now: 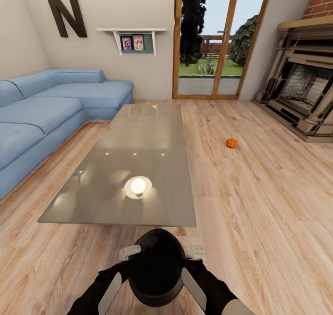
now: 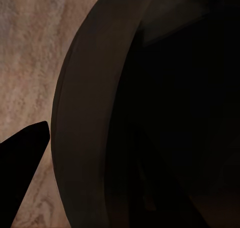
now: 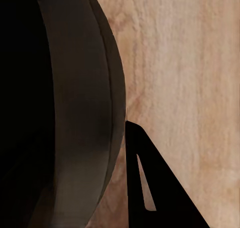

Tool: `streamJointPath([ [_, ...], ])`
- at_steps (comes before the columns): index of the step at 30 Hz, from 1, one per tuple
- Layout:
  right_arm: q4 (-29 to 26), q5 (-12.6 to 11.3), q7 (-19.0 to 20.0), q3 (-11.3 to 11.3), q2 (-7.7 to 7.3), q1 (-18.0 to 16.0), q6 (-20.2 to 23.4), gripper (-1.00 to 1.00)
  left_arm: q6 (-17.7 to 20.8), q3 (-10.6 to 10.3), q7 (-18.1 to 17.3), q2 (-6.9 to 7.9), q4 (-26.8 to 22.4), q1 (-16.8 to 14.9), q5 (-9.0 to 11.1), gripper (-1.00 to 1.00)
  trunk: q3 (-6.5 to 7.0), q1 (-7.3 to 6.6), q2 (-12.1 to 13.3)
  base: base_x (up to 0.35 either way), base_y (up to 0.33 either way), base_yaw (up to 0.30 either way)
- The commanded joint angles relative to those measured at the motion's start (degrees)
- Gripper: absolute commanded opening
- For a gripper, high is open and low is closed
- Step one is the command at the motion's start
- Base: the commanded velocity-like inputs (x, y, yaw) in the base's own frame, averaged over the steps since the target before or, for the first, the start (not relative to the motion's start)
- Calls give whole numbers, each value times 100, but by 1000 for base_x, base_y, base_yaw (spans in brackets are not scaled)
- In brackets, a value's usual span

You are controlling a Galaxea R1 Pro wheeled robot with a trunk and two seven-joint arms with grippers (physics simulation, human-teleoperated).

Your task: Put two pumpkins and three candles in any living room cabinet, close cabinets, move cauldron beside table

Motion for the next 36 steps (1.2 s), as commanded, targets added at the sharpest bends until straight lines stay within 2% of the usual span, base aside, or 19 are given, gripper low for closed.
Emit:
streamJointPath([
  [1, -2, 5, -55, 10, 0, -3, 39, -100, -33, -13, 63, 6, -26, -5, 25, -100, -4, -1, -2, 15, 0, 0],
  [10, -2, 5, -55, 10, 0, -3, 38, -100, -99, -13, 63, 6, -26, -5, 23, -100, -4, -1, -2, 2, 0, 0],
  [13, -2, 5, -54, 10, 0, -3, 39, -100, -98, -10, 63, 6, -26, -5, 23, -100, -58, 65, -123, 0, 0, 0],
  [16, -2, 5, -53, 10, 0, -3, 38, -100, -98, -10, 63, 6, -26, -5, 23, -100, -58, 65, -123, 0, 0, 0],
  [36, -2, 14, -56, 10, 0, -3, 32, -100, -89, -1, 63, 6, -26, -5, 30, -100, -399, 482, -885, 0, 0, 0],
])
